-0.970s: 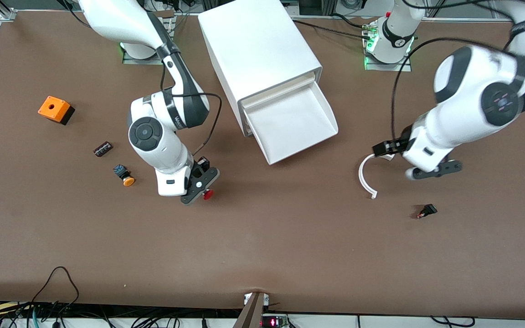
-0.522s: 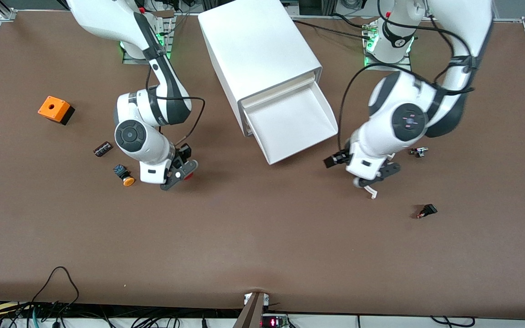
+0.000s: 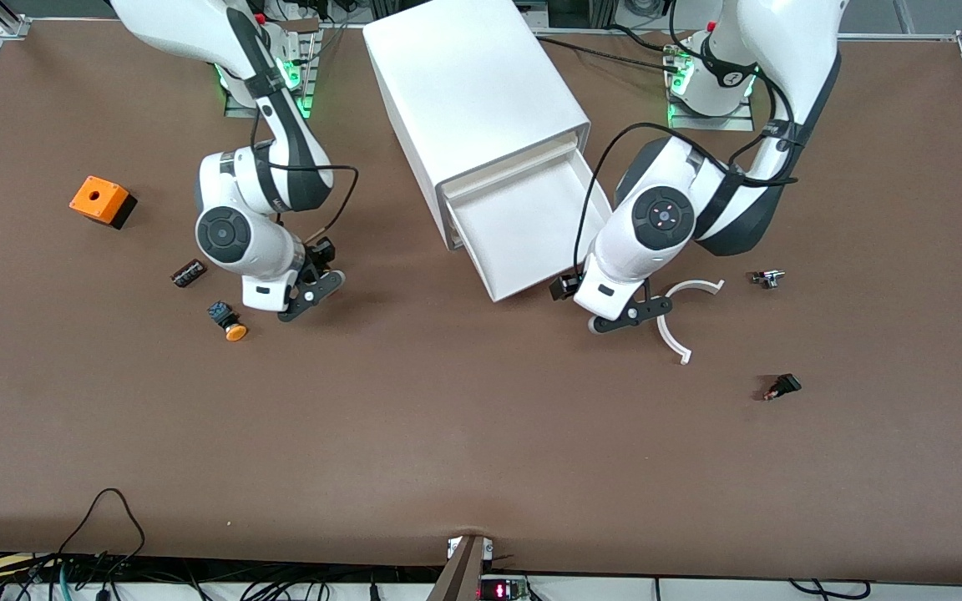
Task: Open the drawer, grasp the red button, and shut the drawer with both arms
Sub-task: 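Close the drawer with the left gripper while the right gripper places the button, then open the right gripper to release the button while the left gripper withdraws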
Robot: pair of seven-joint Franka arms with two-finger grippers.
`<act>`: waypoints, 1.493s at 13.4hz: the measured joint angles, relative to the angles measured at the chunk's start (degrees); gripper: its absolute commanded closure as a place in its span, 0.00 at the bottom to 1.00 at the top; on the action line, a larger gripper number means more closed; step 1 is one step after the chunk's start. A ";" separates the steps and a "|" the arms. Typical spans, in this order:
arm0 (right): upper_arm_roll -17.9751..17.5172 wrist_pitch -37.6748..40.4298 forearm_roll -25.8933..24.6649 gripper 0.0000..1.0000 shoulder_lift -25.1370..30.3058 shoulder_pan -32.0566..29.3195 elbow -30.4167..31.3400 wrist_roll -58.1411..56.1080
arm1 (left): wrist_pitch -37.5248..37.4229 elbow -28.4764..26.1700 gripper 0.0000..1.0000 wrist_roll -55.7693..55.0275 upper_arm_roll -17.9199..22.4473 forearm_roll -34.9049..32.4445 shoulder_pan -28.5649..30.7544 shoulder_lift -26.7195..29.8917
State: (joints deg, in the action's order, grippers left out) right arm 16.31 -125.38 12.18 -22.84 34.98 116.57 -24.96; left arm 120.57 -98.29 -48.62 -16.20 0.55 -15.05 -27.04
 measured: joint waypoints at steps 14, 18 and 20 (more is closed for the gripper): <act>-0.64 -21.75 -0.67 0.00 -2.04 -2.26 8.81 -0.06 | 2.02 -5.12 0.00 -10.96 -4.29 -0.23 -3.32 0.48; -0.70 -14.20 -0.67 0.00 0.30 -1.99 2.71 -0.05 | -1.25 -5.20 0.00 -11.14 -7.69 -0.05 -3.08 0.63; -0.56 -5.68 -0.66 0.00 1.60 -2.00 -2.96 0.02 | -1.70 -5.70 0.00 -11.30 -8.57 0.82 -3.16 0.63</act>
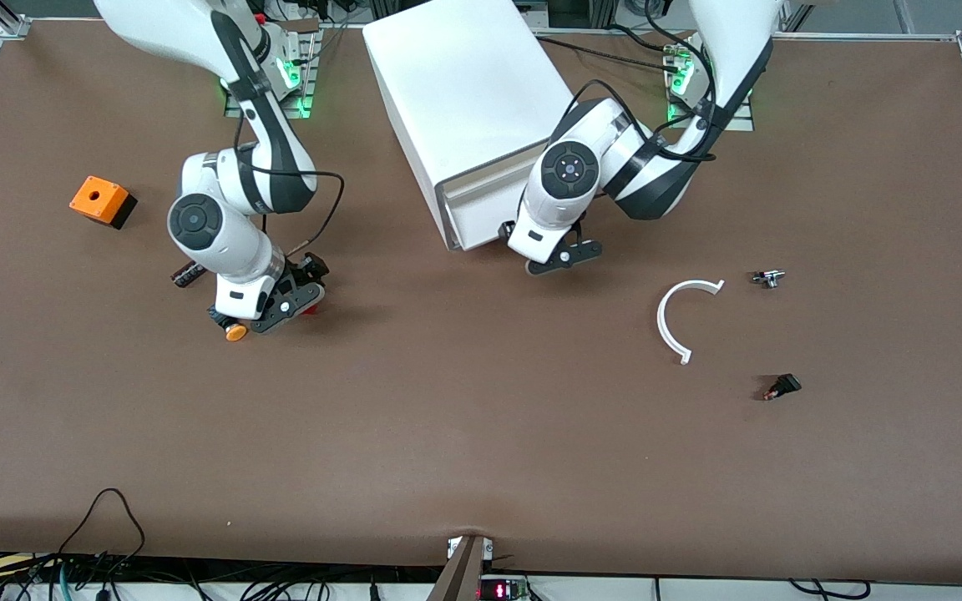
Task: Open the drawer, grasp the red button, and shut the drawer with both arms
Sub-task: 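Open the right gripper to release the button while the left gripper withdraws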
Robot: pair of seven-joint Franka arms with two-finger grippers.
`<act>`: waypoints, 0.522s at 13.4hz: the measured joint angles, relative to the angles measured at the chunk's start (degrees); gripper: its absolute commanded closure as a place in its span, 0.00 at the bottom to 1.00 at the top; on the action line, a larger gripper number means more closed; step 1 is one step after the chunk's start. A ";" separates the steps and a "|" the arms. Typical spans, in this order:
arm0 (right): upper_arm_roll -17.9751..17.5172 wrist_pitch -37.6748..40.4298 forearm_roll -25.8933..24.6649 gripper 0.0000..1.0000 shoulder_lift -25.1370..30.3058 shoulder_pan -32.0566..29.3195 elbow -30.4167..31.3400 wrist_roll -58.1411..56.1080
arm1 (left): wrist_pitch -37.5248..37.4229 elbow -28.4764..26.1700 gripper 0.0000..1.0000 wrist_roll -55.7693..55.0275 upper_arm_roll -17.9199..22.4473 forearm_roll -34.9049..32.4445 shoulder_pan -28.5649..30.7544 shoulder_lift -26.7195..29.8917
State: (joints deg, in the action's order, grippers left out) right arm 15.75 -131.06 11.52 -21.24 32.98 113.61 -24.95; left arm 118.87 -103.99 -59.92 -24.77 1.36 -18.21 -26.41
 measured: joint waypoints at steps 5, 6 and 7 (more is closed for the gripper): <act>2.08 18.26 0.00 0.00 0.91 -0.57 -14.39 0.04 | 0.00 -1.87 0.00 -0.16 -1.89 0.43 0.09 0.00; 2.48 20.07 0.00 0.00 0.90 -0.63 -16.06 0.04 | 0.00 -2.08 0.00 -0.17 -2.11 0.54 0.12 0.00; 2.83 21.67 0.00 0.00 0.90 -0.64 -17.20 0.04 | 0.00 -2.27 0.00 -0.20 -2.32 1.20 0.15 0.00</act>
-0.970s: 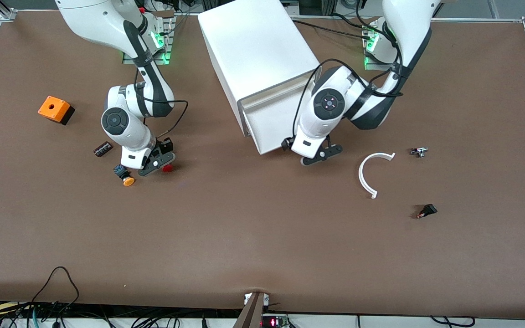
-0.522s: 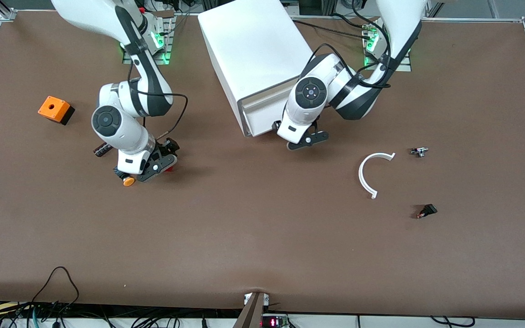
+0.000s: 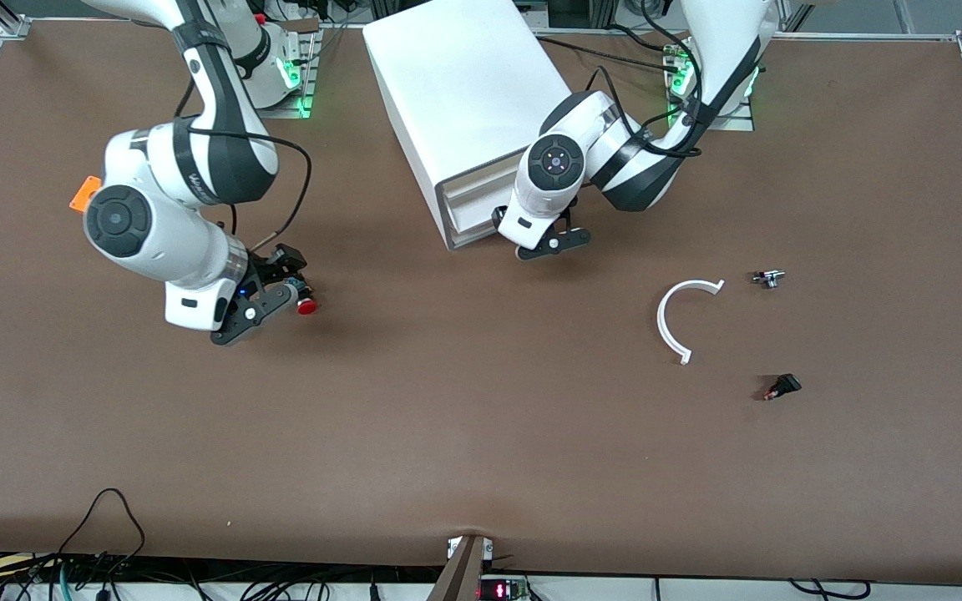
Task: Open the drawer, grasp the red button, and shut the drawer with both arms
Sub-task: 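Open the right gripper to release the button while the left gripper withdraws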
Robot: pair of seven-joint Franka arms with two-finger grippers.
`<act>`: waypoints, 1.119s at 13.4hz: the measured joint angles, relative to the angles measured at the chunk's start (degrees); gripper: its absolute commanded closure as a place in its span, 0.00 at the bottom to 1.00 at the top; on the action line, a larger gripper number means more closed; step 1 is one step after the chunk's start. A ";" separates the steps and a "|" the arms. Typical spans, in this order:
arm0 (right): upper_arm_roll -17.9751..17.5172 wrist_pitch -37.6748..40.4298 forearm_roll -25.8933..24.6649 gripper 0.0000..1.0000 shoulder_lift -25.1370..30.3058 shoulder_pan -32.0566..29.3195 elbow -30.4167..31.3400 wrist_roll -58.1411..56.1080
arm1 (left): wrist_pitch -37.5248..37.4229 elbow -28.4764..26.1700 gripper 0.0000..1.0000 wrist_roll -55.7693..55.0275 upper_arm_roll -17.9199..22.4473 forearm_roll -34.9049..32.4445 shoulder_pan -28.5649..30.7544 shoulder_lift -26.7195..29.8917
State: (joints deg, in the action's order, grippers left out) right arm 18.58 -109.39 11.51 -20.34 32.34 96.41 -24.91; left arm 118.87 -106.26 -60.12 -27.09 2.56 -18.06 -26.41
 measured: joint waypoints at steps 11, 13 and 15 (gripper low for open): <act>-4.50 21.96 -5.05 0.00 1.15 -11.39 -19.02 -0.06 | 0.00 -1.47 0.00 -0.10 -2.01 3.07 0.13 0.00; -9.54 22.33 -8.48 0.00 2.68 -17.37 -19.13 -0.11 | 0.00 -1.50 0.00 -0.11 -2.14 3.07 0.20 0.00; -13.59 23.00 -9.76 0.00 4.63 -22.92 -19.14 -0.28 | -0.08 -1.48 0.00 -0.10 -2.22 3.07 0.87 0.04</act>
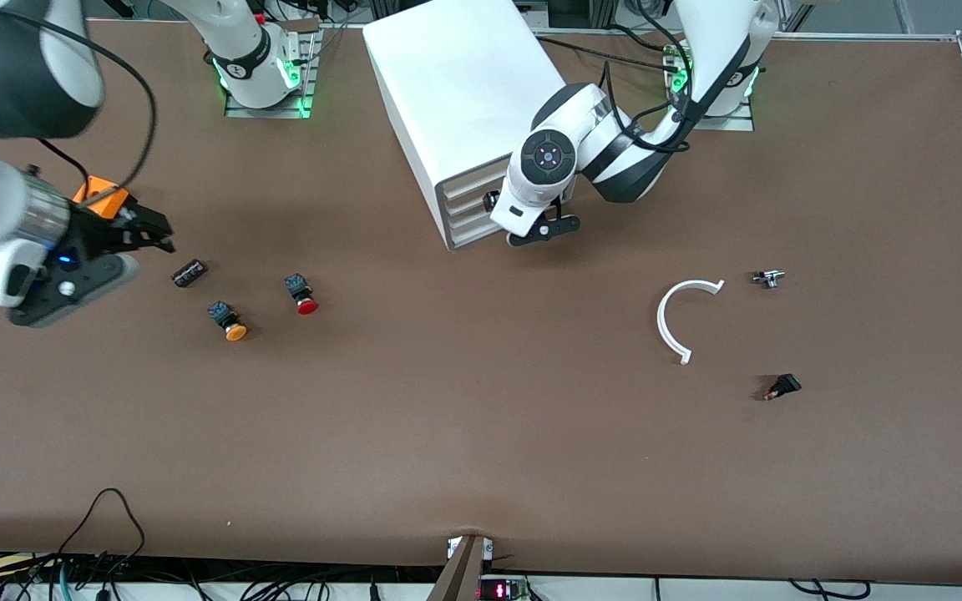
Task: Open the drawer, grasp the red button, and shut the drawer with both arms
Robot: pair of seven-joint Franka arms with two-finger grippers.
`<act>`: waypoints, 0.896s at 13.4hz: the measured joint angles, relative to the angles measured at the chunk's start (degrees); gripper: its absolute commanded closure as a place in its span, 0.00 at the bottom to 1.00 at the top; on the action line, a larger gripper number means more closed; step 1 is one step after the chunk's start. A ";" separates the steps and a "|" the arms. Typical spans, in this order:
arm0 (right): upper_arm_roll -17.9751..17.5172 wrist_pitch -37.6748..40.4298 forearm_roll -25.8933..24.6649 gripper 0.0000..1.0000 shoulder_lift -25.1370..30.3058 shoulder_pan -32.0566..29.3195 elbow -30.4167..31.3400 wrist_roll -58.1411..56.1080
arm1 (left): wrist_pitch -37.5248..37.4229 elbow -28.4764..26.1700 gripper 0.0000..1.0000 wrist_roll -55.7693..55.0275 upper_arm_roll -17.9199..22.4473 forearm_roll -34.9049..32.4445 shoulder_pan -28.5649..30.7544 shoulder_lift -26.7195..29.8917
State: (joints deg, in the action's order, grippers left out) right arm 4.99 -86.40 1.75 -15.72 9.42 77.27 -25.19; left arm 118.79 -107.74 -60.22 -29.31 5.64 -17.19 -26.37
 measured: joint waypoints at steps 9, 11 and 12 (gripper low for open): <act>0.04 4.89 -0.41 0.00 5.12 -4.51 0.03 -0.93 | -18.02 14.45 0.00 25.69 0.34 -8.43 17.55 2.62; 1.31 7.48 -0.44 0.00 5.11 -4.86 0.04 -0.76 | -20.27 18.67 0.00 33.71 0.43 -10.04 22.37 2.66; 2.13 7.91 -0.48 0.00 5.12 -4.90 0.05 -0.76 | -20.87 20.71 0.00 36.88 0.44 -10.17 24.28 2.73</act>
State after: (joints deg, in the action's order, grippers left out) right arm 7.12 -78.48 1.28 -10.60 4.51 77.31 -25.95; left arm 97.92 -87.02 -23.35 -28.87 -4.54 7.10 -23.64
